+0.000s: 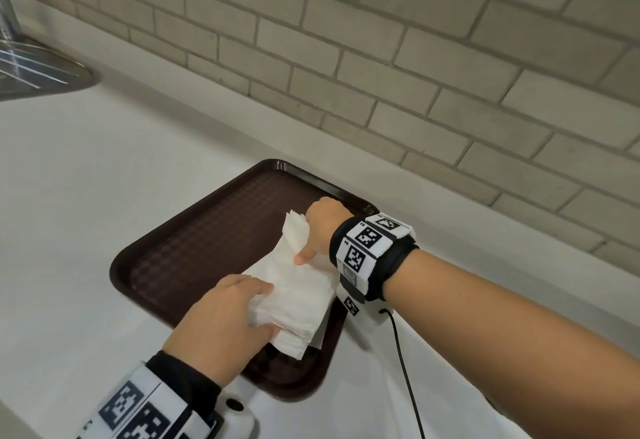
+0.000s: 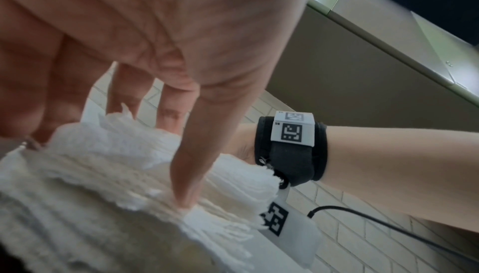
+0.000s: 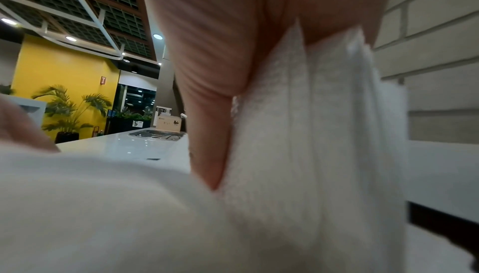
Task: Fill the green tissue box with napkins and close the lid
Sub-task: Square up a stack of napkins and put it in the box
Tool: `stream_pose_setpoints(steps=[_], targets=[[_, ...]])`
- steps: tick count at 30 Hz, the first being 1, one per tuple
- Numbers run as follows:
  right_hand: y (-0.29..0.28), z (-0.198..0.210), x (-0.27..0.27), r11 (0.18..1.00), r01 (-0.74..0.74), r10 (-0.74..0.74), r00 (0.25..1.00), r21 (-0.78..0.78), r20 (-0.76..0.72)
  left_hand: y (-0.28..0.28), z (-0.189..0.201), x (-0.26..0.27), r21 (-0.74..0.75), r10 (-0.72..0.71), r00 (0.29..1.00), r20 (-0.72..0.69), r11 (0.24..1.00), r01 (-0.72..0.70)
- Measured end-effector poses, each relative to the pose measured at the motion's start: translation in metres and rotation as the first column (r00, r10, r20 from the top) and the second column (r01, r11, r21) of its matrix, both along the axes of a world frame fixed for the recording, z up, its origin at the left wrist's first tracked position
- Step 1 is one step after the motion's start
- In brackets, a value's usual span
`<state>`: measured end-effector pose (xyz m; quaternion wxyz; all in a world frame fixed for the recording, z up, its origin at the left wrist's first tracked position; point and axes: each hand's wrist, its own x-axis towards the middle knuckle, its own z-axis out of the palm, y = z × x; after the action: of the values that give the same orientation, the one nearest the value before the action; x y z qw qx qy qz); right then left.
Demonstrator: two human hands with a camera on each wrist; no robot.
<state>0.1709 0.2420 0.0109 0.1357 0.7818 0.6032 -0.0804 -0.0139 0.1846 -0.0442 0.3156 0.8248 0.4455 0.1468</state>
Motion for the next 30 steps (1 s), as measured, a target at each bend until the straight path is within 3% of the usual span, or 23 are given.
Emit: stream_pose_setpoints(steps=[6, 9, 13, 18, 21, 23, 26, 30], targets=[[-0.008, 0.011, 0.004, 0.999, -0.02, 0.023, 0.996, 0.037, -0.082, 0.0, 0.004, -0.006, -0.149, -0.021, 0.997, 0.069, 0.988, 0.031], [-0.021, 0.025, 0.016, 0.992, 0.043, -0.006, 0.958, 0.122, -0.288, 0.003, 0.011, -0.01, -0.179, 0.06, 0.988, 0.143, 0.983, -0.033], [-0.043, 0.045, 0.03, 0.983, 0.133, -0.032, 0.801, 0.125, -0.597, 0.013, 0.02, -0.015, -0.192, 0.137, 0.959, 0.247, 0.977, -0.09], [-0.065, 0.059, 0.043, 0.975, 0.157, 0.011, 0.663, 0.154, -0.749, 0.026, 0.029, -0.015, -0.301, 0.046, 0.945, 0.324, 0.952, 0.057], [-0.079, 0.061, 0.048, 0.963, 0.221, 0.006, 0.545, 0.151, -0.838, 0.024, 0.034, -0.008, -0.286, -0.022, 0.942, 0.334, 0.95, 0.124], [-0.091, 0.061, 0.052, 0.948, 0.283, -0.001, 0.457, 0.144, -0.89, 0.023, 0.034, -0.003, -0.314, 0.01, 0.92, 0.391, 0.941, 0.123], [-0.115, 0.055, 0.059, 0.907, 0.399, -0.002, 0.323, 0.135, -0.946, 0.021, 0.034, 0.008, -0.454, 0.103, 0.863, 0.495, 0.877, 0.156], [-0.159, 0.04, 0.065, 0.785, 0.609, 0.034, 0.14, 0.113, -0.99, 0.005, 0.044, 0.039, -0.629, 0.159, 0.816, 0.555, 0.722, 0.288]])
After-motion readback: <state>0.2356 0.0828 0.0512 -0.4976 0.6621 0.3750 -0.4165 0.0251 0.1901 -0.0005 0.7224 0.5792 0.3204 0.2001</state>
